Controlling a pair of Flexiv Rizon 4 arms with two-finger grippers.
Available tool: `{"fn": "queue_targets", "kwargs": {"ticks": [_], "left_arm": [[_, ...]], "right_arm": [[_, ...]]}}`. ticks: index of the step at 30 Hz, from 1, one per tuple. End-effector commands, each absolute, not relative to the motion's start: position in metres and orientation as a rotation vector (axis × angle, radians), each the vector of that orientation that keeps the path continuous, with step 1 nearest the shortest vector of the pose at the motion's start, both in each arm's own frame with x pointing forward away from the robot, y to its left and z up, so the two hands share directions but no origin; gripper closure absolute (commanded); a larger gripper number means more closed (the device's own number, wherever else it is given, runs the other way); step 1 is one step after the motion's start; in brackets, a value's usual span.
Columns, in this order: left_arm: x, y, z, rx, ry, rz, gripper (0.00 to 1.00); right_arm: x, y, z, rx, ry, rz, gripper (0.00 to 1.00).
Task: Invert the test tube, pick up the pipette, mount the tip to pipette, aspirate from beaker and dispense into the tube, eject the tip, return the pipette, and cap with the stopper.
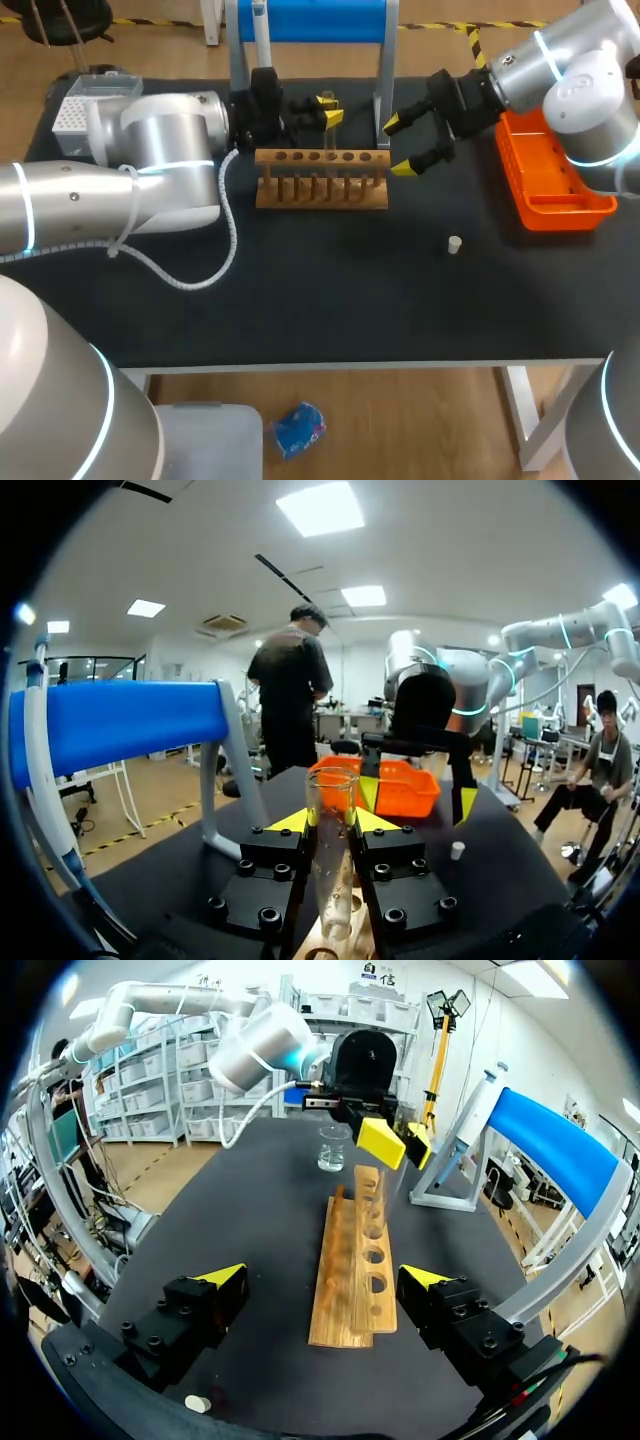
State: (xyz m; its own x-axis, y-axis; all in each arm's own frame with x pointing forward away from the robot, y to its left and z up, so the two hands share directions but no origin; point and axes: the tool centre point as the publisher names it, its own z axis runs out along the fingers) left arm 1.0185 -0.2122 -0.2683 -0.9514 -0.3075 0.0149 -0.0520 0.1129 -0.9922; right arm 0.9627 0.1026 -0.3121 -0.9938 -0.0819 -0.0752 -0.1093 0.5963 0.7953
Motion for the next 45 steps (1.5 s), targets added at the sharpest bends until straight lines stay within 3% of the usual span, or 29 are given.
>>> {"fn": "queue_targets", "kwargs": {"ticks": [1, 22, 23, 24, 25, 45], "left_arm": [[1.022, -0.211, -0.273, -0.356, 2.195, -1.946, 1.0], [1.019, -0.21, -0.281, -0.365, 2.217, -1.933, 1.0], [1.018, -0.21, -0.281, -0.372, 2.217, -1.935, 0.96], [1.018, -0.209, -0.28, -0.377, 2.216, -1.932, 0.15], [1.018, -0.208, -0.279, -0.382, 2.217, -1.926, 0.0], [0.993, -0.138, -0.233, -0.546, 2.279, -1.692, 0.0]], "right_arm": [[0.963, 0.102, -0.312, -0.169, 2.781, 1.388, 0.0], [0.963, 0.102, -0.312, -0.169, 2.781, 1.388, 0.0], [0.963, 0.102, -0.312, -0.169, 2.781, 1.388, 0.0], [0.963, 0.102, -0.312, -0.169, 2.781, 1.388, 0.0], [0.963, 0.102, -0.312, -0.169, 2.781, 1.388, 0.0], [0.963, 0.102, -0.312, -0.169, 2.781, 1.388, 0.0]]}}
